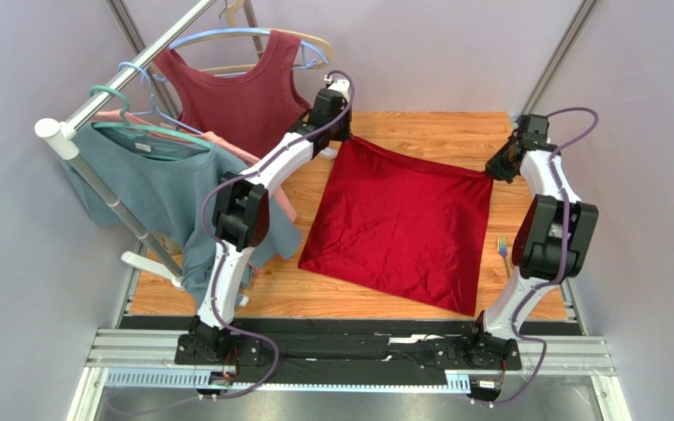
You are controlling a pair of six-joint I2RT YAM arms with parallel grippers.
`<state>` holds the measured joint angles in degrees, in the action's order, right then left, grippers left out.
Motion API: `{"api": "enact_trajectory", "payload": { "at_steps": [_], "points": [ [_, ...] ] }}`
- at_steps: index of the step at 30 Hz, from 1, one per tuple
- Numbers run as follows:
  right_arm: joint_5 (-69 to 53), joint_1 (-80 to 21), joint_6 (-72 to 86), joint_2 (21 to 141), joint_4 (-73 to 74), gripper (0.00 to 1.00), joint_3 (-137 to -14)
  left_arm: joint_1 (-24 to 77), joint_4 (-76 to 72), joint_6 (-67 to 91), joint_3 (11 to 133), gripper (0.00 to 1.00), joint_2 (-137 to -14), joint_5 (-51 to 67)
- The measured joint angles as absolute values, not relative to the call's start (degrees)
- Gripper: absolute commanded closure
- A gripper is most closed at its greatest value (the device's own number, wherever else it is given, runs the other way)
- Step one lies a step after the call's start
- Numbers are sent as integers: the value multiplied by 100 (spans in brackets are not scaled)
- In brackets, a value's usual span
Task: Fold the napkin into a case and place the utensils inside
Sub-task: Flatten out the napkin at the center of the board, then fold and flatten the napkin at the center of the board.
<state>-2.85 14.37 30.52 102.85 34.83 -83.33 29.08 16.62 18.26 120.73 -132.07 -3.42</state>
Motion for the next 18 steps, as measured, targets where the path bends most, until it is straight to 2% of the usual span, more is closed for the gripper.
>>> {"api": "enact_trajectory", "payload": {
  "at_steps": [4, 11, 18],
  "points": [
    [-589, 1424, 2998, 10840, 3319, 100, -8672, 2829, 1476, 1758, 12232, 100, -13500, -318],
    [-779, 1398, 2958, 10814, 3444, 100, -8700, 2773, 1361, 1765, 12018, 100, -13384, -285],
    [-805, 1205, 2976, 9292, 3909, 100, -7157, 2770, 2121, 1852, 10989, 100, -12468, -458]
  ]
}}
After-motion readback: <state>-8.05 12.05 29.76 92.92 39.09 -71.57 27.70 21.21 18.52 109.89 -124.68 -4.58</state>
